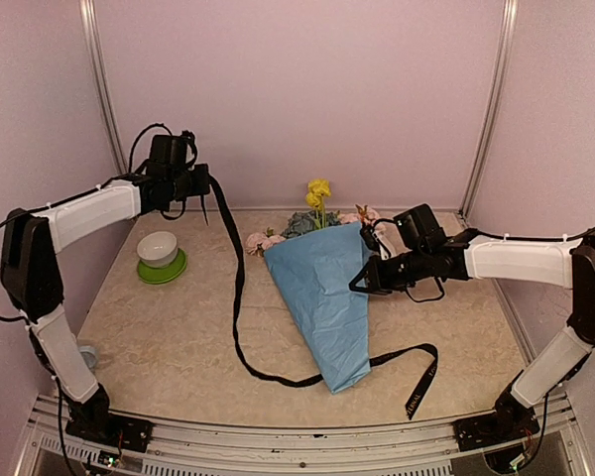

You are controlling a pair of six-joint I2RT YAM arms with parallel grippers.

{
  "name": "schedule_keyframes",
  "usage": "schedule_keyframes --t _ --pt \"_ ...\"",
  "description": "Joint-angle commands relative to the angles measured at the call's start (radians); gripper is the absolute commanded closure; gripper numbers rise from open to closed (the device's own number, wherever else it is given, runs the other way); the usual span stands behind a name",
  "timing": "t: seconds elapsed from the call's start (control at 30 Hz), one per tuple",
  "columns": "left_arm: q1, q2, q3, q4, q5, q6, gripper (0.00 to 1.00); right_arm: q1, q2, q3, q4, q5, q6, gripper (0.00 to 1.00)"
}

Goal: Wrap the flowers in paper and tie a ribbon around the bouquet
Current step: Pick up the left side of the ribbon at the center of the board.

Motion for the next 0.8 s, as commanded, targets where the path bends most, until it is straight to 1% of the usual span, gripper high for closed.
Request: schedule_keyframes --t 0.0,0.1,0.2,0.3,0.4,0.53,0.6,0.67,0.77 --pt "-0.01 -0.107 0.046 0.074 -0.111 0.096 1.0 0.019 -0.032 -0.01 0.018 -0.016 0.018 1.0" --pt "-0.038 -0.165 0.004 0.098 -0.092 0.117 1.0 0.029 -0.018 -0.017 0.035 -0.023 0.029 1.0" --pt "-0.079 -0.233 -0.081 0.122 -0.068 0.125 1.0 0.045 -0.001 -0.025 0.059 -0.027 0.046 1.0" --pt "-0.158 -0.32 -0.156 0.153 -0.025 0.147 1.0 0.065 0.014 -0.041 0.1 -0.039 0.074 1.0" --pt "-0.277 -0.357 -0.156 0.129 0.004 0.191 1.0 0.085 0.033 -0.051 0.139 -0.046 0.099 1.0" --pt "-0.443 -0.366 -0.093 0.05 0.094 0.245 1.0 0.102 0.054 -0.062 0.192 -0.054 0.134 1.0" --pt "-0.528 -0.367 -0.086 0.027 0.142 0.273 1.0 0.106 0.061 -0.068 0.217 -0.061 0.149 1.0" --pt "-0.551 -0.346 -0.089 -0.007 0.192 0.246 1.0 0.11 0.065 -0.076 0.233 -0.058 0.16 1.0" --pt "-0.543 -0.262 -0.096 -0.079 0.262 0.179 1.0 0.11 0.074 -0.1 0.261 -0.057 0.182 1.0"
